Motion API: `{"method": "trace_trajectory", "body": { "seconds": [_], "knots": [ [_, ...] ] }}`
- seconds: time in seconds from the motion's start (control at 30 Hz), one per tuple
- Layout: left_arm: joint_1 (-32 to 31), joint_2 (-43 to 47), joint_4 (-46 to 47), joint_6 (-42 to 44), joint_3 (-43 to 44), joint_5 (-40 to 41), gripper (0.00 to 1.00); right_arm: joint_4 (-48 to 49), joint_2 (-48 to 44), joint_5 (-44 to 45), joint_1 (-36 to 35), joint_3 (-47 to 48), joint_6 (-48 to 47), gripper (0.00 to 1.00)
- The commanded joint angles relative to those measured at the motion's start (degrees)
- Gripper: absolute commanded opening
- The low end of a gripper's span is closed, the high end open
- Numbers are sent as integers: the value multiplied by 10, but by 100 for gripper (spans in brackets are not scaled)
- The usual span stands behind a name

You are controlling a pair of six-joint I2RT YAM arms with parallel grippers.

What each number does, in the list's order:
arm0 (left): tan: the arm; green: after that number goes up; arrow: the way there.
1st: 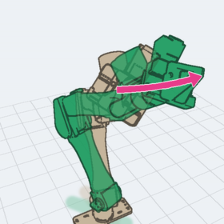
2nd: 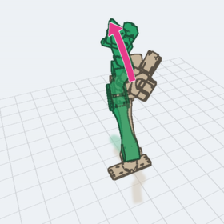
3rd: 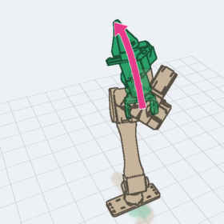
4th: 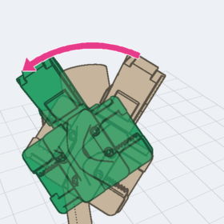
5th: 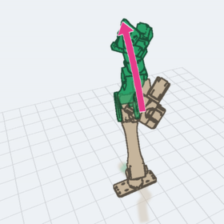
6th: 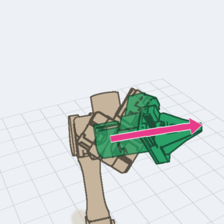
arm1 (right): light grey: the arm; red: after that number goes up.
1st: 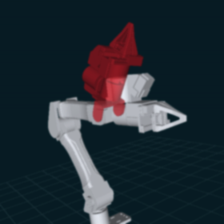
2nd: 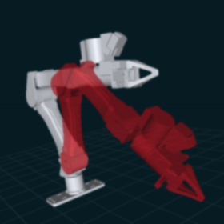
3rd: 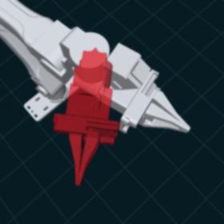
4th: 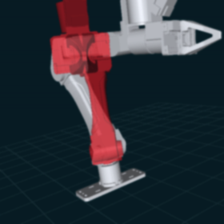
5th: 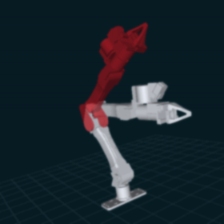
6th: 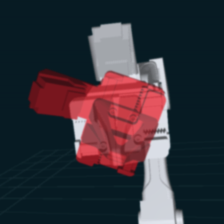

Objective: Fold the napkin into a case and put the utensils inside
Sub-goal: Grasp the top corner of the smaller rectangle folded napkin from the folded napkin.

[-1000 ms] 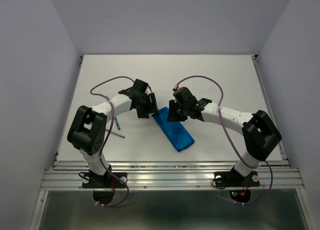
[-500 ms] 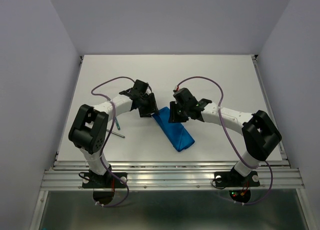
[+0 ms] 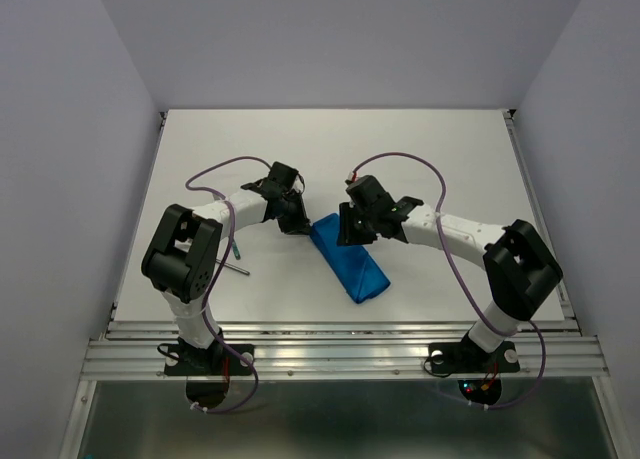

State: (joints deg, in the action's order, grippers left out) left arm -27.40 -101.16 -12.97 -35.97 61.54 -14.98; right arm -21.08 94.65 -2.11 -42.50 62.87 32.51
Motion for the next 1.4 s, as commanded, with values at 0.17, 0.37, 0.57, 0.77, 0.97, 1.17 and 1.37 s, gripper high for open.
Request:
{"method": "trace_trajectory", "body": {
  "seconds": [0.17, 0.37, 0.57, 0.77, 0.97, 1.17, 1.37],
  "knots": [
    [2, 7, 17, 5, -11, -15, 0, -11, 28, 10, -10, 61, -28, 37],
    [2, 6, 29, 1, -17, -29, 0, -32, 87, 65, -38, 136, -40, 45],
    [2, 10, 32, -1, -18, -35, 0, -34, 135, 93, -44, 161, -43, 45],
    [2, 8, 34, -1, -17, -37, 0, -34, 159, 99, -50, 168, -44, 44],
    [2, 11, 37, -2, -19, -42, 0, -32, 163, 119, -50, 166, -39, 28],
    [2, 5, 37, -1, -19, -43, 0, -27, 144, 114, -50, 164, -36, 15],
    [2, 2, 39, -2, -20, -44, 0, -26, 135, 110, -50, 165, -38, 31]
  ]
}}
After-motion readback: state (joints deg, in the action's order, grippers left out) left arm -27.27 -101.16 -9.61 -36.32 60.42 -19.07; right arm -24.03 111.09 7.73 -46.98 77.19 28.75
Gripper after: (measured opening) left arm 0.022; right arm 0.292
